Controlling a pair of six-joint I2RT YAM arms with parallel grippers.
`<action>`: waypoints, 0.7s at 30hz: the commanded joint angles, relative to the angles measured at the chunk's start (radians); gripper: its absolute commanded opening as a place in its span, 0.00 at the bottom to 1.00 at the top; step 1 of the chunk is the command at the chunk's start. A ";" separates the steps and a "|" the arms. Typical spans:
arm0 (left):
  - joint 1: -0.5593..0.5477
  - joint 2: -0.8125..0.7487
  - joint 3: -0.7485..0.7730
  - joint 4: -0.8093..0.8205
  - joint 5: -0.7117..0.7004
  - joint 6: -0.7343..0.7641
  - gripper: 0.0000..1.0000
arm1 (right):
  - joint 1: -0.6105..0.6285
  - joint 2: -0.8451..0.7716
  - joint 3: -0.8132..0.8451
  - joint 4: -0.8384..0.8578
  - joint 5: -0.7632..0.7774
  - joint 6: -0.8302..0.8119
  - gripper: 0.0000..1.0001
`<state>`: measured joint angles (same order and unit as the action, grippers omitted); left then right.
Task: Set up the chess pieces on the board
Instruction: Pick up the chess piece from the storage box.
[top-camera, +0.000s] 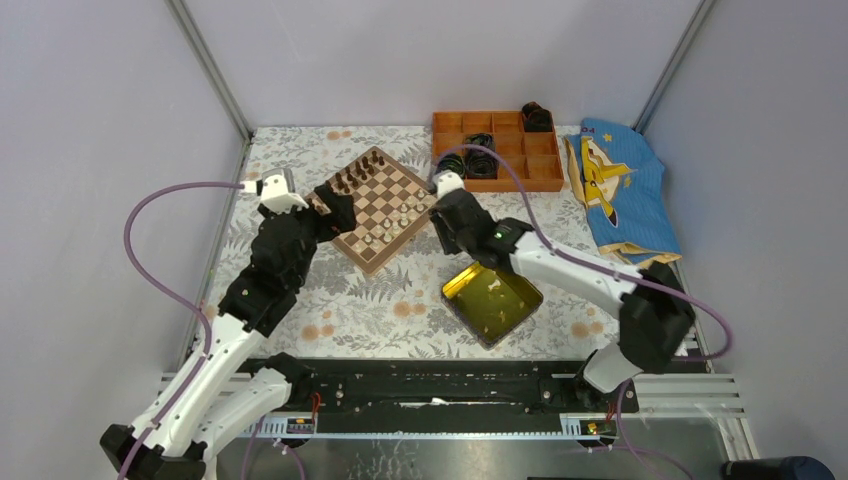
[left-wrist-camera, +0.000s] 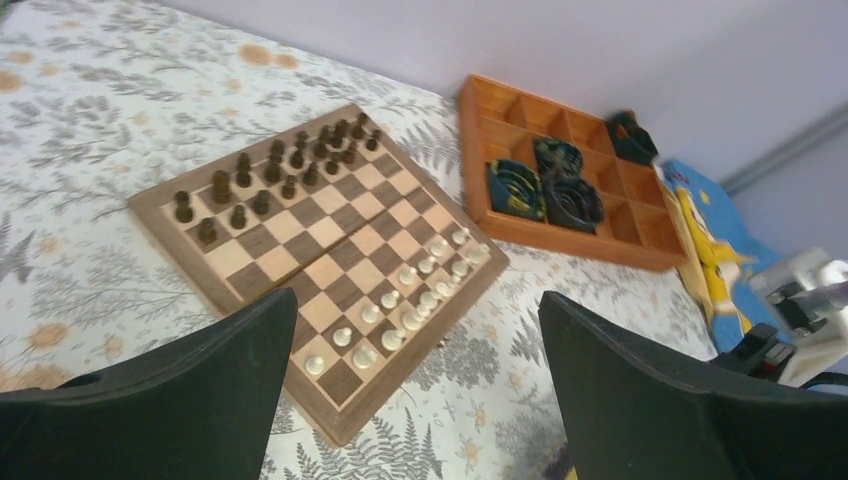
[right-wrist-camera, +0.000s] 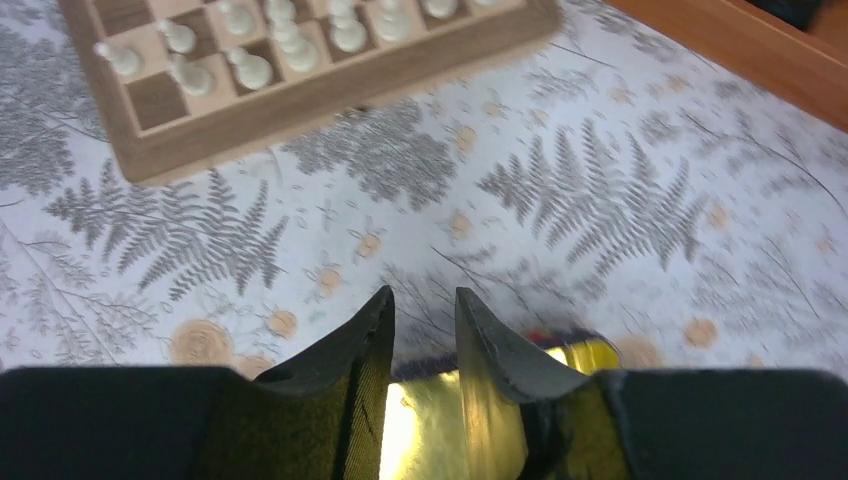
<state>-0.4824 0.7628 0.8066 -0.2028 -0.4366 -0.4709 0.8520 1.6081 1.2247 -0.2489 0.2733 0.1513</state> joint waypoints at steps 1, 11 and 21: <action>0.001 0.019 0.023 0.085 0.244 0.087 0.99 | -0.002 -0.192 -0.146 0.084 0.209 0.072 0.36; -0.264 0.189 0.165 0.004 0.398 0.227 0.98 | -0.101 -0.399 -0.301 0.218 0.453 0.099 0.74; -0.611 0.542 0.323 -0.081 0.230 0.352 0.98 | -0.432 -0.405 -0.294 0.330 0.301 0.099 0.76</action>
<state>-1.0451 1.2182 1.1011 -0.2462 -0.1505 -0.1921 0.5350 1.2156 0.9051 -0.0063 0.6315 0.2325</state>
